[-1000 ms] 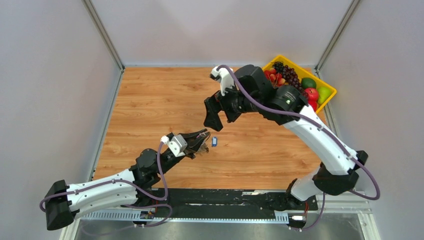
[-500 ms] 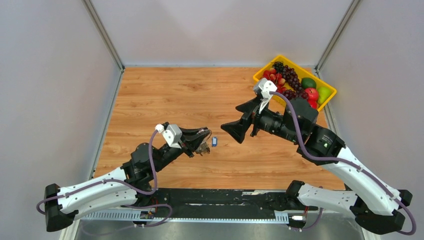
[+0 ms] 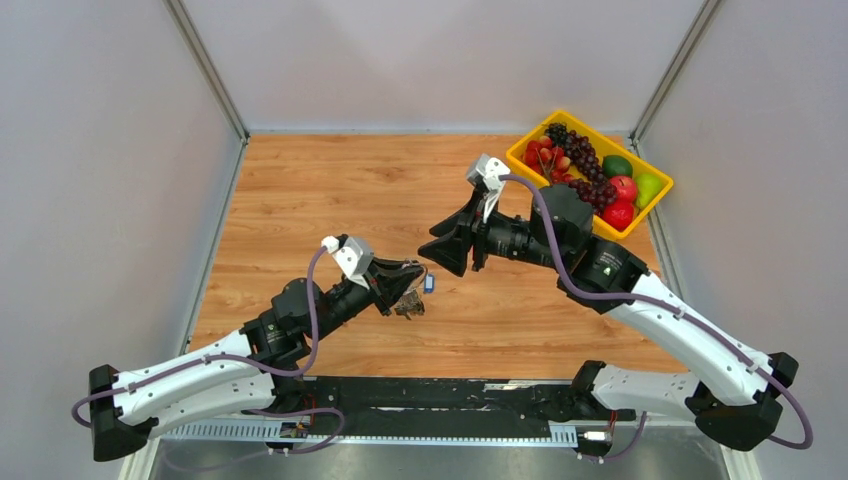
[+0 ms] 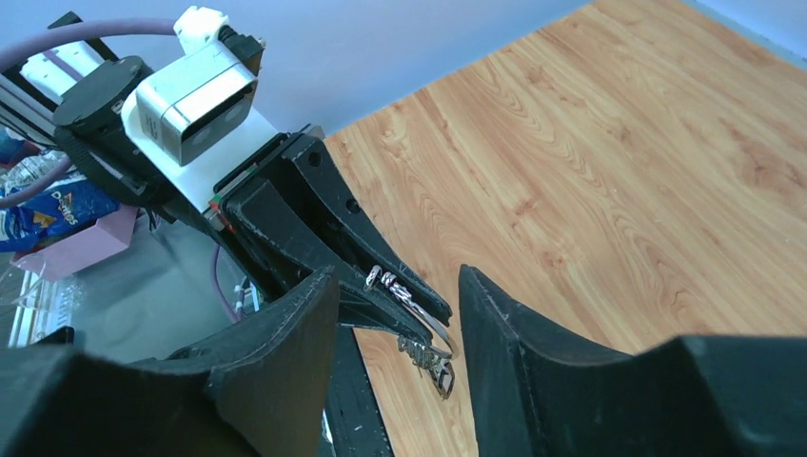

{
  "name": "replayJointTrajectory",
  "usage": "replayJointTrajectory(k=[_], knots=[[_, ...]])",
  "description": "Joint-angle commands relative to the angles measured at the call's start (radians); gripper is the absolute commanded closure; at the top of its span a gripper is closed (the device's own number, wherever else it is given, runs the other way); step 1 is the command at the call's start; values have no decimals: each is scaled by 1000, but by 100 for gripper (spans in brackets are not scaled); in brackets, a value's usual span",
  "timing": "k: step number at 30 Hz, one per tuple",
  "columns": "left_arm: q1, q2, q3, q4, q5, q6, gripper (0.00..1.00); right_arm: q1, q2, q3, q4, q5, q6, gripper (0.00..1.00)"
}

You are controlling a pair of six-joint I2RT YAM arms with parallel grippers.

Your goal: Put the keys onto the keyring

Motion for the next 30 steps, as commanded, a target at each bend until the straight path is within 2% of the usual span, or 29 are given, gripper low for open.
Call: replayJointTrajectory(k=[1, 3, 8, 15, 30], knots=[[-4, -1, 52, -45, -34, -24, 100, 1, 28, 42, -1, 37, 80, 48], [-4, 7, 69, -79, -62, -9, 100, 0, 61, 70, -48, 43, 122, 46], [-3, 16, 85, -124, -133, 31, 100, -1, 160, 149, -178, 74, 191, 49], [-4, 17, 99, -163, -177, 50, 100, -4, 186, 187, -206, 45, 213, 53], [-3, 7, 125, -228, -134, 14, 100, -5, 228, 229, -203, -58, 134, 58]])
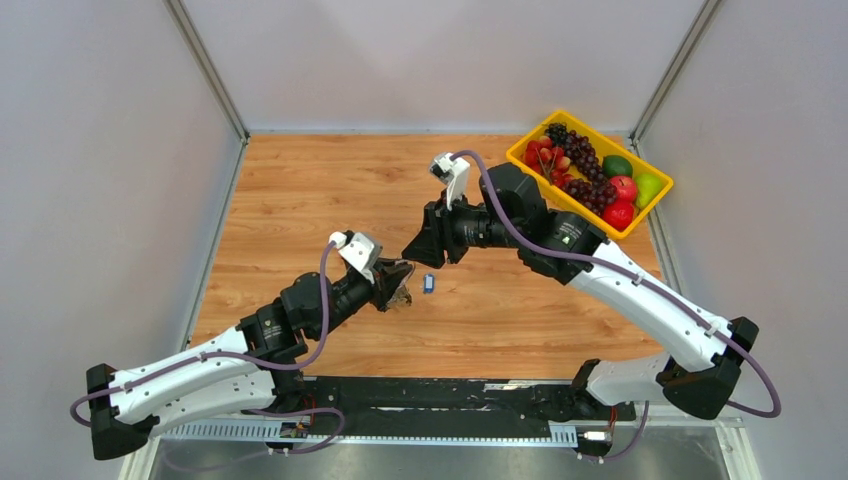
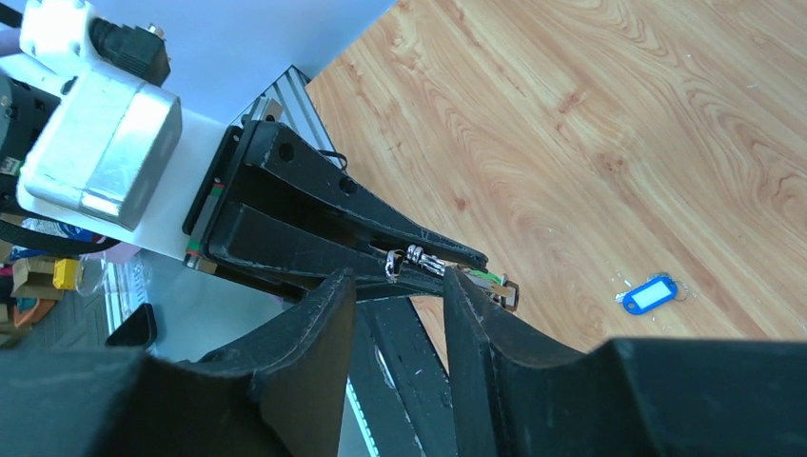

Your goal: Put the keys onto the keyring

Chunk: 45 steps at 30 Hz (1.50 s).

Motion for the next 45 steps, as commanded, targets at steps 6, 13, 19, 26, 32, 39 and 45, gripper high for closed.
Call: replayJointTrajectory(k=[6, 13, 19, 26, 32, 39, 45], knots=[[-4, -21, 64, -3, 10, -29, 100, -4, 15, 35, 20, -53, -24, 60], [-4, -26, 61, -10, 5, -33, 100, -2, 40, 54, 16, -77, -29, 64], [-4, -30, 63, -12, -3, -32, 100, 8, 77, 78, 2, -91, -33, 67], [-4, -33, 56, -12, -8, -45, 100, 17, 91, 91, -13, -78, -46, 72], [-4, -29, 57, -12, -16, -42, 100, 22, 94, 108, -25, -74, -53, 79], [-4, -33, 57, -12, -33, -46, 100, 33, 109, 126, -55, -66, -63, 84], [-3, -36, 58, -12, -33, -46, 100, 43, 122, 137, -74, -29, -78, 81]])
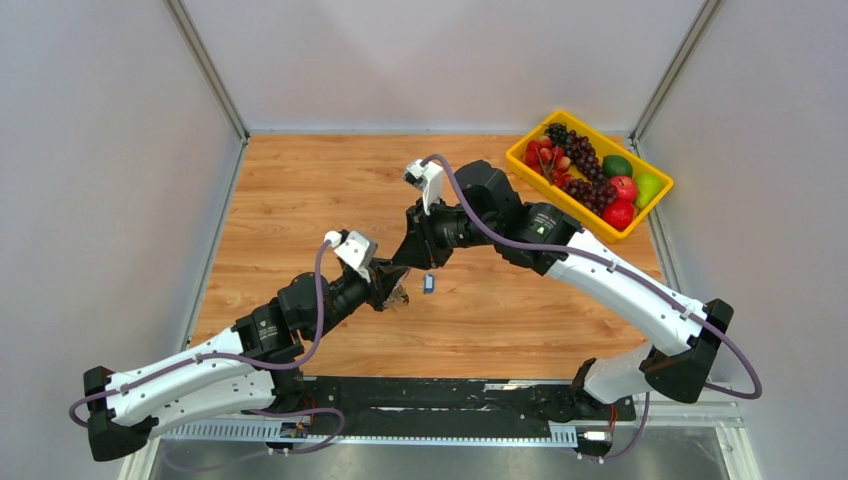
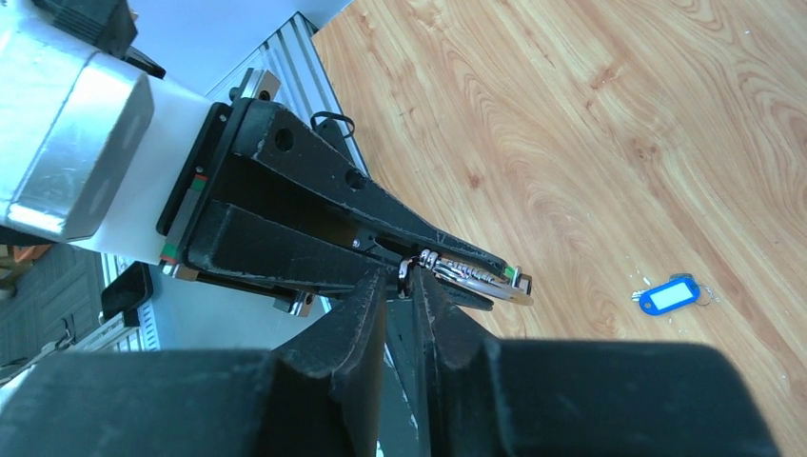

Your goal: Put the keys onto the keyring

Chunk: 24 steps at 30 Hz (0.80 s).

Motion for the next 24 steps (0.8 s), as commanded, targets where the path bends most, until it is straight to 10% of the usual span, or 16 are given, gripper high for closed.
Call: replayJointTrajectory(k=[1, 24], knots=[[-3, -16, 40, 39, -7, -16, 100, 13, 12, 50, -7, 29, -21, 81], [-3, -20, 29, 39, -1, -21, 100, 41, 15, 88, -31, 108, -45, 87]])
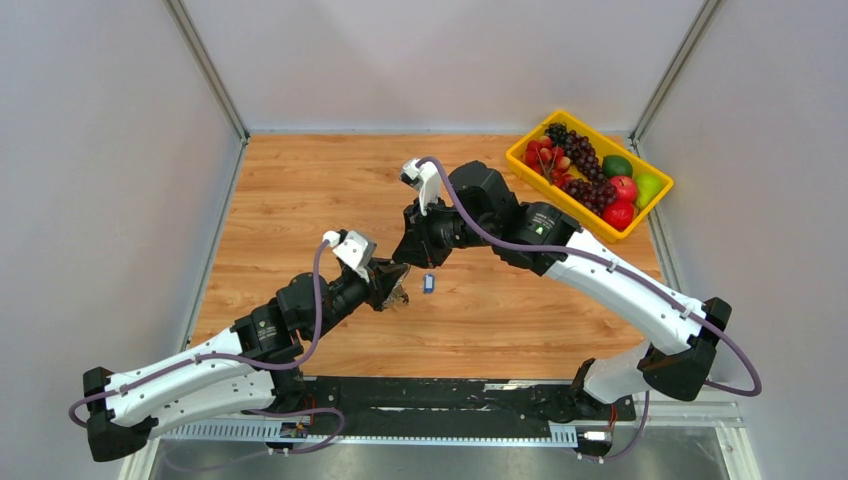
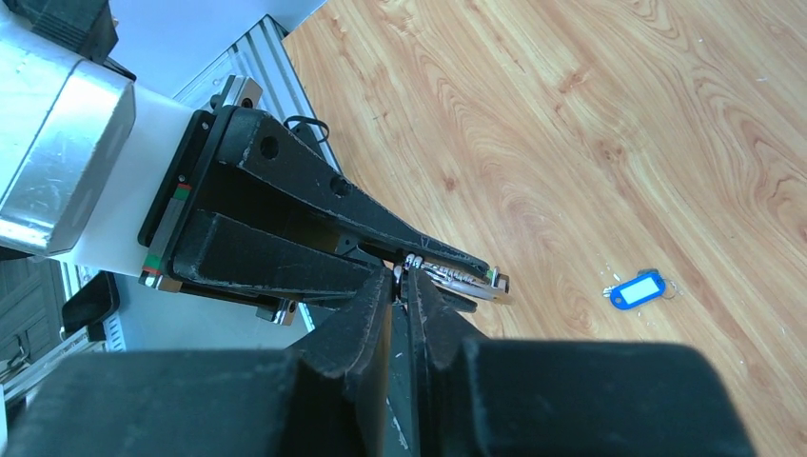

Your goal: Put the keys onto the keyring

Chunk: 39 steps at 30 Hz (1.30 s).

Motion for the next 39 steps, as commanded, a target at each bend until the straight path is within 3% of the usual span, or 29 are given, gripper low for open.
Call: replayJointTrajectory(k=[1, 5, 8, 13, 17, 19, 23, 31, 39], knots=[[-3, -13, 29, 39, 1, -15, 100, 12, -3, 45, 9, 21, -15, 88], [-3, -13, 28, 39, 2, -15, 100, 18, -5, 46, 9, 34, -18, 91], [-3, -12, 27, 39, 1, -16, 100, 21, -3, 45, 9, 43, -19, 100], [-3, -13, 27, 39, 13, -8, 99, 44, -6, 55, 8, 73, -29, 100], [-3, -27, 27, 39, 37, 18, 84, 57, -7, 75, 4, 92, -15, 100], [-5, -37, 29, 39, 46, 36, 71, 59, -5, 96, -15, 104, -7, 100], [-3, -59, 34, 5, 51, 68, 59, 64, 5, 134, -64, 137, 0, 100], [-4, -113, 24, 24, 78, 131, 53, 65, 31, 186, -124, 154, 20, 100], [-4, -156, -41, 175, 130, 205, 52, 66, 56, 236, -166, 165, 63, 100]])
